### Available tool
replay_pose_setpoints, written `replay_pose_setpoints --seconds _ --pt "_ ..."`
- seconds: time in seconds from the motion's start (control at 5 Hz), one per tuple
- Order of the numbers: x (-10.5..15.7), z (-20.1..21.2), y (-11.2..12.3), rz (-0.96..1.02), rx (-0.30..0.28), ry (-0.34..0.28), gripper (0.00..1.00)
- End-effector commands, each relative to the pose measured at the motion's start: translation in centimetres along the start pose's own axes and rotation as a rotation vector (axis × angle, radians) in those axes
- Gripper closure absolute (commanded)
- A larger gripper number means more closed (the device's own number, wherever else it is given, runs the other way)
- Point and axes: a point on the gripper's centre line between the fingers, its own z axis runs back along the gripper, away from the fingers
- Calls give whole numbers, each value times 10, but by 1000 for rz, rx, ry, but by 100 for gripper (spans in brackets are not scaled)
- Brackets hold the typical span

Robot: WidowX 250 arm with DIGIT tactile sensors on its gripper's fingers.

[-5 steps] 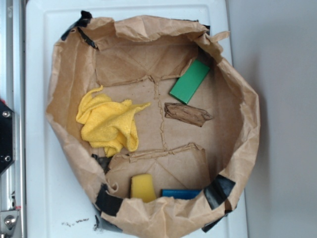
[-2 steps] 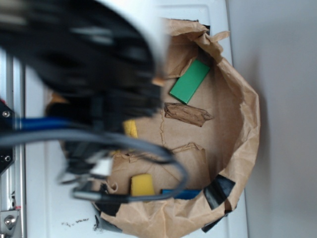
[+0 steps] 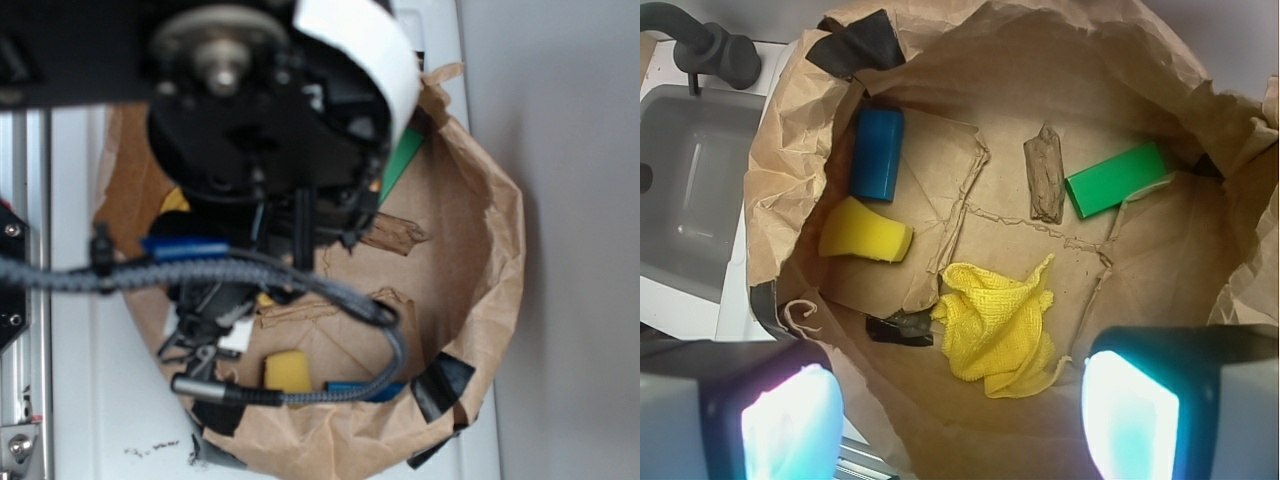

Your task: Grab the wood chip.

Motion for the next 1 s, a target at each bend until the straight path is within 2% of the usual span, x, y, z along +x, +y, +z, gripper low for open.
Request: replay_pose_setpoints --seconds 0.0,0.2,0.4,0.6,0.8 --pt "8 -13 2 -81 0 -85 0" --pt "16 -46 6 -104 46 -111 0" --pt "19 -72 7 -113 106 -105 0" --pt "35 -83 8 -110 97 -72 0" --pt "54 -91 9 -132 74 -73 0"
